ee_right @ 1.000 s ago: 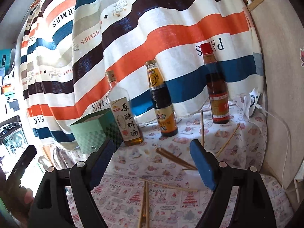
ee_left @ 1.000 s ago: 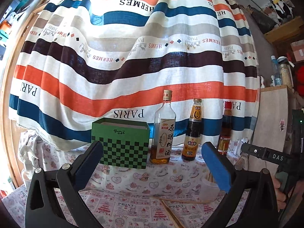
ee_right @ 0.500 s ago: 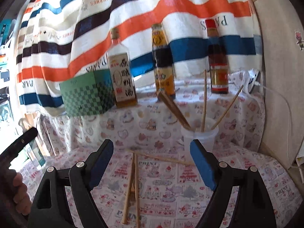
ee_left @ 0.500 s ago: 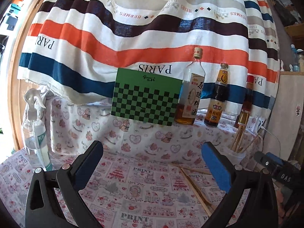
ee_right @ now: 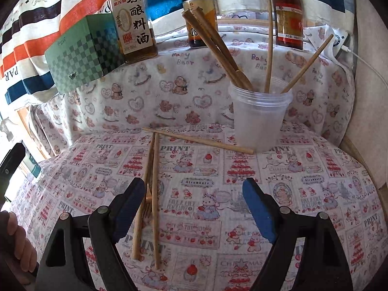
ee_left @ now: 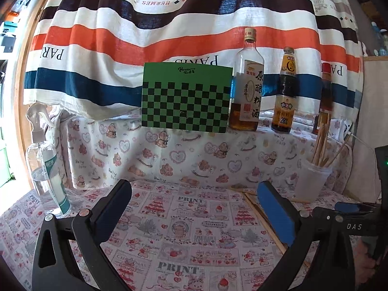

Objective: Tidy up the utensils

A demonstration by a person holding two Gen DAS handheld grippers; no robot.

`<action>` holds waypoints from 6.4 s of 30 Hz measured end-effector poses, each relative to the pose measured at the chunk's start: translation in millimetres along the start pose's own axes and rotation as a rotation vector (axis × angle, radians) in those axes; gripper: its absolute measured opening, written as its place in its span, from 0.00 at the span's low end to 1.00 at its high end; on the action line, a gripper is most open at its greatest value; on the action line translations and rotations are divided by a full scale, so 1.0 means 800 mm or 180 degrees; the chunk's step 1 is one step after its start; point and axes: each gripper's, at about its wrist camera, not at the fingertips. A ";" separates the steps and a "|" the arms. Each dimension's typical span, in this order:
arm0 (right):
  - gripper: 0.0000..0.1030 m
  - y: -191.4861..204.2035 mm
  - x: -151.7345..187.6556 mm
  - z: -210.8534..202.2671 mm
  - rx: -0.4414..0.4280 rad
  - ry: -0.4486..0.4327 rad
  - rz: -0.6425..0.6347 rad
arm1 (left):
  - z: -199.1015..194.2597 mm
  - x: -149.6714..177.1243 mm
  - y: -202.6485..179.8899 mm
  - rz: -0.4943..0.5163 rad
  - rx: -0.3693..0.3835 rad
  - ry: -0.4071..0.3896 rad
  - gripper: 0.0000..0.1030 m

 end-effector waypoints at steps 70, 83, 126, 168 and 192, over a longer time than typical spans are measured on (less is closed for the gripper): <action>0.01 -0.036 -0.029 -0.031 -0.0314 -0.0024 0.0167 | 0.057 0.056 -0.169 0.1318 0.0624 0.1916 0.93; 0.01 -0.020 -0.020 -0.019 -0.0189 0.0100 0.0013 | 0.089 0.079 -0.110 0.0954 0.0451 0.2211 0.46; 0.01 -0.022 -0.011 -0.001 -0.0093 0.0255 0.0045 | 0.040 0.006 -0.057 0.0397 0.0677 0.1099 0.06; 0.18 0.023 0.019 0.075 -0.0475 0.0788 0.0746 | 0.029 -0.031 0.008 -0.0205 0.0559 0.0699 0.06; 0.10 0.061 0.028 0.073 -0.0213 0.0711 -0.0316 | 0.032 -0.032 0.018 -0.0281 0.0462 0.0668 0.06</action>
Point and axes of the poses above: each gripper's, at about its wrist camera, not at the fingertips, and z roughly the way its jaws point, y to its left, x to its underside, and after that the axes turned 7 degrees about -x, right-handed
